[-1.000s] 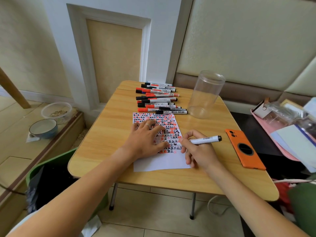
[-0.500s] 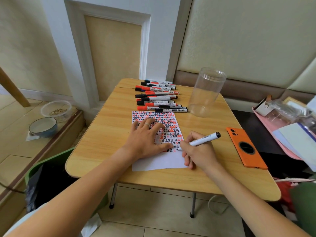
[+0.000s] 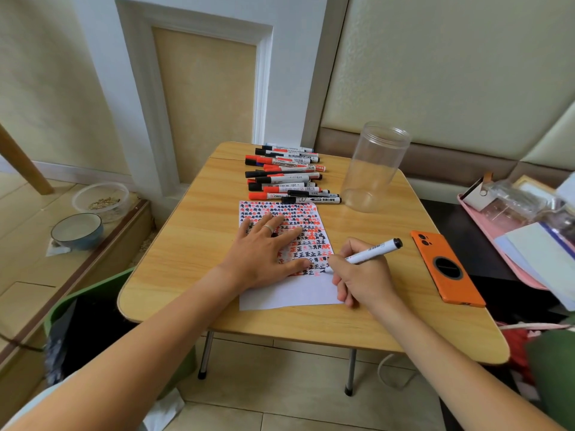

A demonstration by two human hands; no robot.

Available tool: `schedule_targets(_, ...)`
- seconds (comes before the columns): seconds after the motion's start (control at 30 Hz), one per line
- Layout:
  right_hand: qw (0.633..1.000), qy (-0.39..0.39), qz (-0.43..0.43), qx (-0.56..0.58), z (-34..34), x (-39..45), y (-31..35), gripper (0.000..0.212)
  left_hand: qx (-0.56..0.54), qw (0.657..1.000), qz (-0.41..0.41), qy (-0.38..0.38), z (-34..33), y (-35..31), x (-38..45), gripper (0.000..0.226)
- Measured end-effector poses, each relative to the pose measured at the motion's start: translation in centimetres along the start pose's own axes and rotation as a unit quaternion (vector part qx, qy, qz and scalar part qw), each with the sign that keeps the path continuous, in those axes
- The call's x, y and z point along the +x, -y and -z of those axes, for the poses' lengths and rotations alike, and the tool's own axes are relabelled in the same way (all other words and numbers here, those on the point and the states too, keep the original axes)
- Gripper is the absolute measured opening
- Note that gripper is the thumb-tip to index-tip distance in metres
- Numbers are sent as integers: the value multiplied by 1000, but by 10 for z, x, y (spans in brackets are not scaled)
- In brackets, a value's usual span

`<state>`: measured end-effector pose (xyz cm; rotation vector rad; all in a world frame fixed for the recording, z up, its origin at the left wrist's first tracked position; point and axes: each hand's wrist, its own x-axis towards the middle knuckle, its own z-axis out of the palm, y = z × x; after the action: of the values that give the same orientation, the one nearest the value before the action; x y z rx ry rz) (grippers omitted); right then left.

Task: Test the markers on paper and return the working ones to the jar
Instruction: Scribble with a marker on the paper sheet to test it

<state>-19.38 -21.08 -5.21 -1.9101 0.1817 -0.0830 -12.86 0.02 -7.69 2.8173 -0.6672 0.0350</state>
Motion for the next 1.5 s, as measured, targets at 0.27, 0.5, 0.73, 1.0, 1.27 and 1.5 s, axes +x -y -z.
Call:
schedule_targets(0.27,1000,9,-5,-23,-1,-1,3,23,9,1000,-3,-5,-2,1,1,86)
schedule_targets(0.5,1000,1,-2,-18,-1,-1,3,20,12,1000,-5,-10,-3,2,1,93)
schedule_targets(0.73,1000,1,2,-15,-1,-2,4,23,7,1000,-3,-12,-3,1,0,93)
schedule_targets(1.0,999,21,7,-28,-1,-4,6,23,7,1000,-7,-18,-4,1,0,91)
schedule_targets(1.27,999,0,-4,-38,-1,-3,7,23,-3,1000,-7,-11,-3,1,0,82)
schedule_targets(1.5,999,-1,-6,-44,-2,-3,8,23,-65,997,-11,-51,-3,1,-2,72)
